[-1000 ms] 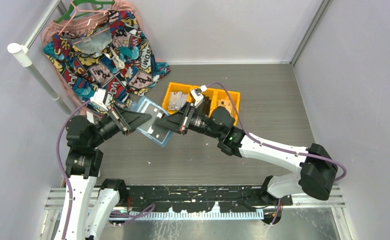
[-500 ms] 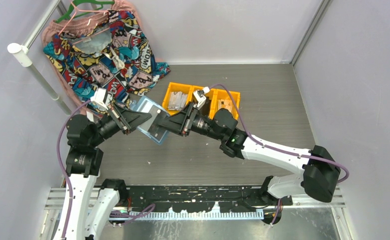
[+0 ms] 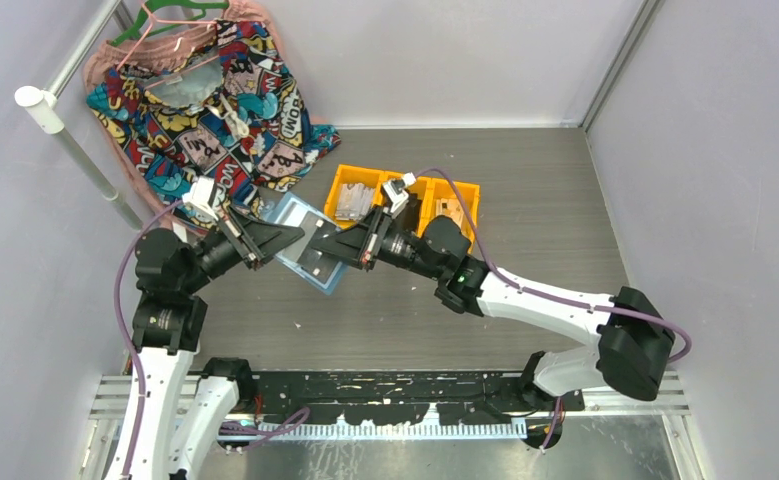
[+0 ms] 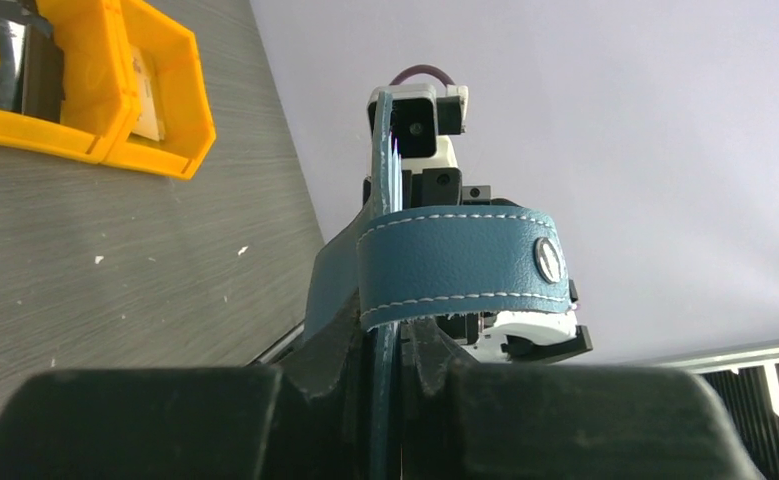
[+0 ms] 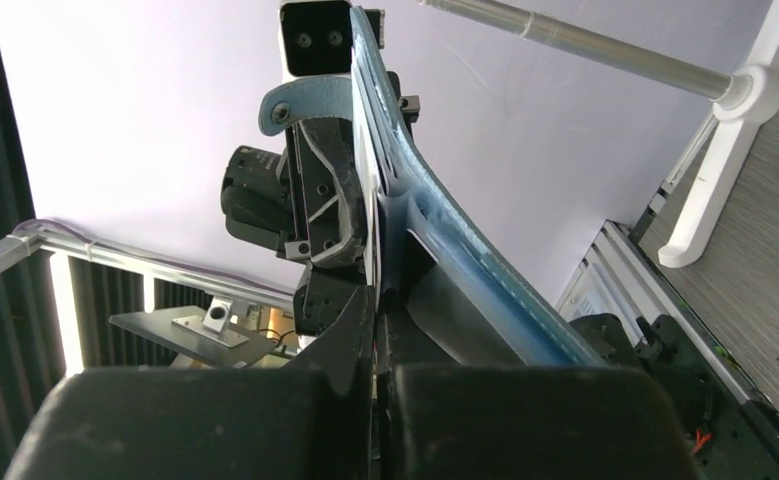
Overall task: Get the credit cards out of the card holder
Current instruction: Remove the credit card from the card holder, then place the credit card in the storage box.
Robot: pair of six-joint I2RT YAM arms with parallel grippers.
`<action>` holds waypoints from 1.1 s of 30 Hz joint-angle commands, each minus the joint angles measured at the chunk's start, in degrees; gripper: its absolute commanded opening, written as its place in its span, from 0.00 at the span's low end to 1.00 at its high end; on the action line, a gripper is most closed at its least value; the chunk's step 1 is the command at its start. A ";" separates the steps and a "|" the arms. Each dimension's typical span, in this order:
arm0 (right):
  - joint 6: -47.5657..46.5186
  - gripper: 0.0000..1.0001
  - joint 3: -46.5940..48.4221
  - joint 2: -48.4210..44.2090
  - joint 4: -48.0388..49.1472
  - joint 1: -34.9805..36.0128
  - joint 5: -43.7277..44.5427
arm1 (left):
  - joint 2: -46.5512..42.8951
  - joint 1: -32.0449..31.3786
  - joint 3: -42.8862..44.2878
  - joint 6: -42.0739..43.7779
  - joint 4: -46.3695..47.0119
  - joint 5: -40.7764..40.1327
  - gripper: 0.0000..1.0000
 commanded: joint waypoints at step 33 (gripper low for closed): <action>-49.19 0.01 39.17 32.17 -68.27 -29.54 3.12 | 4.66 0.21 6.90 32.61 -12.67 11.06 0.00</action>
